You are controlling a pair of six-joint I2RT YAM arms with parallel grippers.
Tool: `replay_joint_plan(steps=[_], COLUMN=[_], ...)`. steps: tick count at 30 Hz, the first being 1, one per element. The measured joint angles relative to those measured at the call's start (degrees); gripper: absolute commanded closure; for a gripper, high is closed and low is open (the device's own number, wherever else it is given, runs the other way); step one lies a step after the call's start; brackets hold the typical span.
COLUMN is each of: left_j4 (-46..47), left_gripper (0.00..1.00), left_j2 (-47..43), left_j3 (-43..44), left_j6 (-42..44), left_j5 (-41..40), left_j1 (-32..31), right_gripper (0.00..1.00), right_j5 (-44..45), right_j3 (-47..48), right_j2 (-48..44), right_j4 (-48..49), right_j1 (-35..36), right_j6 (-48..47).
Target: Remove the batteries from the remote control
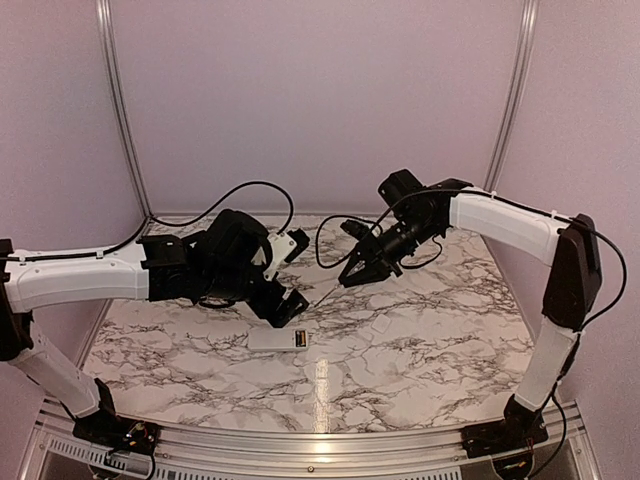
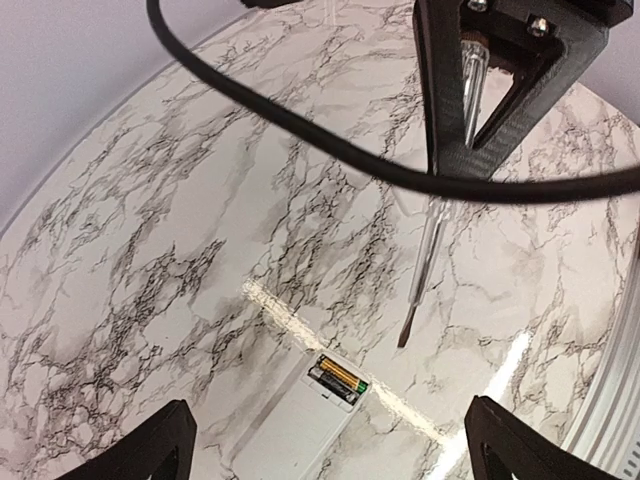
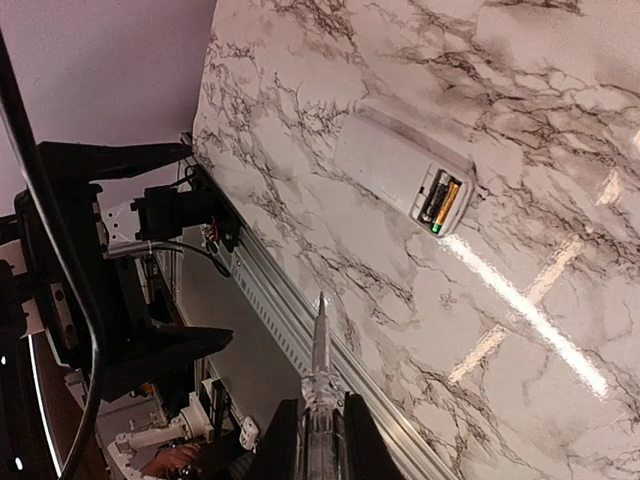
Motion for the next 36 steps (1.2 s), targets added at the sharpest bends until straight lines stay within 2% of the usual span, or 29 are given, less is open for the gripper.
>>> replay_joint_plan(steps=[6,13,21,30,36], left_j4=[1.25,2.75,-1.51,-4.48,-5.42], left_gripper=[0.01,0.04,0.08,0.11,0.12], left_j2=[-4.22,-8.76,-6.64,-2.14,3.34], left_j3=[-6.64,-15.1,-13.11,-11.5,-10.78], left_j6=[3.02,16.63,29.83,38.93,43.76], left_j5=[-4.15,2.84,11.54,14.25,15.91], left_j1=[1.38,1.46,5.03,8.87,11.19], right_gripper=[1.0,1.0,1.0,1.0,1.0], right_j5=[4.04,8.39,13.51,13.7,14.01], right_j3=[-0.92,-2.27,-6.84,-15.32,-15.96], right_j2=[-3.72,-7.13,-13.44,-26.97,-29.31], right_j4=[1.25,2.67,4.2,15.58,17.73], right_j1=[-2.38,-2.78,-2.8,-2.73,-1.22], right_j6=[-0.09,-1.16,-4.59,-7.76,-10.84])
